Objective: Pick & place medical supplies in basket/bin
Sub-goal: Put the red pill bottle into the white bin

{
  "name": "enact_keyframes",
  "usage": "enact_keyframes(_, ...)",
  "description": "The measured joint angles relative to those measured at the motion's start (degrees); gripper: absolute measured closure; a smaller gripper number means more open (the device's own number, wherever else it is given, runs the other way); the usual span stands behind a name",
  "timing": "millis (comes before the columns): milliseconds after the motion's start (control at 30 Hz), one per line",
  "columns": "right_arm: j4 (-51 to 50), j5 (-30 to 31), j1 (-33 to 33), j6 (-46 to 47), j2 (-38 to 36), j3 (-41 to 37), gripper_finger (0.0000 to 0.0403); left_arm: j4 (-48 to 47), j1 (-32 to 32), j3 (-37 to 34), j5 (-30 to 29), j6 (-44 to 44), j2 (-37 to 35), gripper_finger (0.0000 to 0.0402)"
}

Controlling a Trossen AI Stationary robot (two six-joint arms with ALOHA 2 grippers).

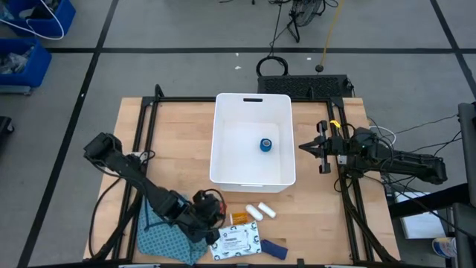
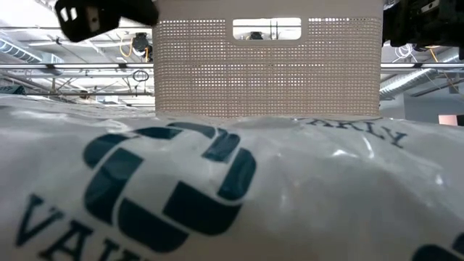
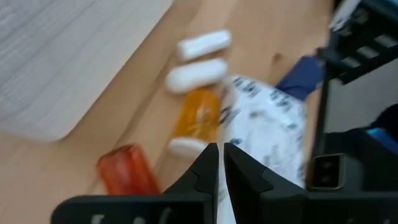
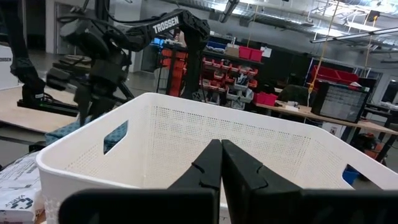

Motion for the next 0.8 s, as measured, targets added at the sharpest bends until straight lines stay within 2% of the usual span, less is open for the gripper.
enact_keyframes(133, 0.0, 0.01, -0.01, -0.16, 0.01, 0.0, 0.0403, -4.12, 0.14, 0.0, 0.23, -2.7, 0.0, 0.0373)
enact_keyframes(433, -0.41, 0.0, -0.02, 0.18, 0.04, 0.0, 0.0403, -5.29, 0.31, 0.07, 2.23, -1.85, 2.45, 0.0361)
enact_keyframes(567, -0.58, 0.02, -0.02, 0.23, 0.13, 0.0, 0.0403, -5.8, 0.54, 0.04, 2.88, -3.15, 3.34, 0.0307)
enact_keyframes(800, -0.61, 0.01, -0.01, 0.25, 0.15, 0.0, 0.0403, -10.64, 1.26, -0.04, 1.71, -6.82, 3.72, 0.0158)
